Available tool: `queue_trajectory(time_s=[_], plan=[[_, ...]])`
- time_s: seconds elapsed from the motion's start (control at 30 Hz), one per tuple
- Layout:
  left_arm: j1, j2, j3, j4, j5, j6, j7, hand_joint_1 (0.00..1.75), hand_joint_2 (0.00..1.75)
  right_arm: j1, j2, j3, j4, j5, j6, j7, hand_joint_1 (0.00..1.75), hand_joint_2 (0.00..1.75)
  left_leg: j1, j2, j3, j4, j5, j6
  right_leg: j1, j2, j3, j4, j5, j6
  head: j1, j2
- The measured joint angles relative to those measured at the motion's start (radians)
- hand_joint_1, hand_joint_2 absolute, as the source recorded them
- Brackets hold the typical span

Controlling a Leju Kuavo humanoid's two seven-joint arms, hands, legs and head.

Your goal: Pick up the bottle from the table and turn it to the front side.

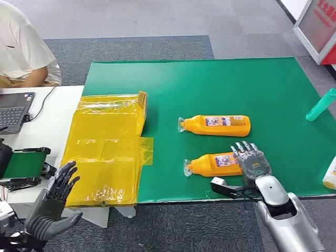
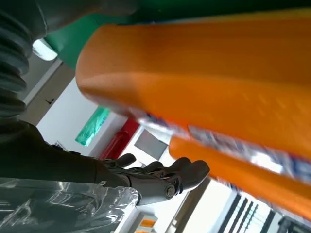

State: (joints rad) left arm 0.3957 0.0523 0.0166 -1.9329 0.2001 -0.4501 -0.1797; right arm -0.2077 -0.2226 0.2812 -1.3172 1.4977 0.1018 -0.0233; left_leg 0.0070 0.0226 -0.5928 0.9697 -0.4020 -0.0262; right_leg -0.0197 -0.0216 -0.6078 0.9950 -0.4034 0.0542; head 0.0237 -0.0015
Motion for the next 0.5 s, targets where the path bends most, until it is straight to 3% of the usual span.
queue_trajectory(time_s=[0.5], plan=[[0.001,0.023,-0.070,0.024,0.013,0.012,-0.019,0.00,1.75,-0.153,-0.032,0.051,0.245,0.035,0.017,-0.004,0.00,1.75,0.000,0.000,0.004,0.000,0.000,0.000,0.000,0.000,0.003,0.000,0.001,0.000,0.000,0.000]])
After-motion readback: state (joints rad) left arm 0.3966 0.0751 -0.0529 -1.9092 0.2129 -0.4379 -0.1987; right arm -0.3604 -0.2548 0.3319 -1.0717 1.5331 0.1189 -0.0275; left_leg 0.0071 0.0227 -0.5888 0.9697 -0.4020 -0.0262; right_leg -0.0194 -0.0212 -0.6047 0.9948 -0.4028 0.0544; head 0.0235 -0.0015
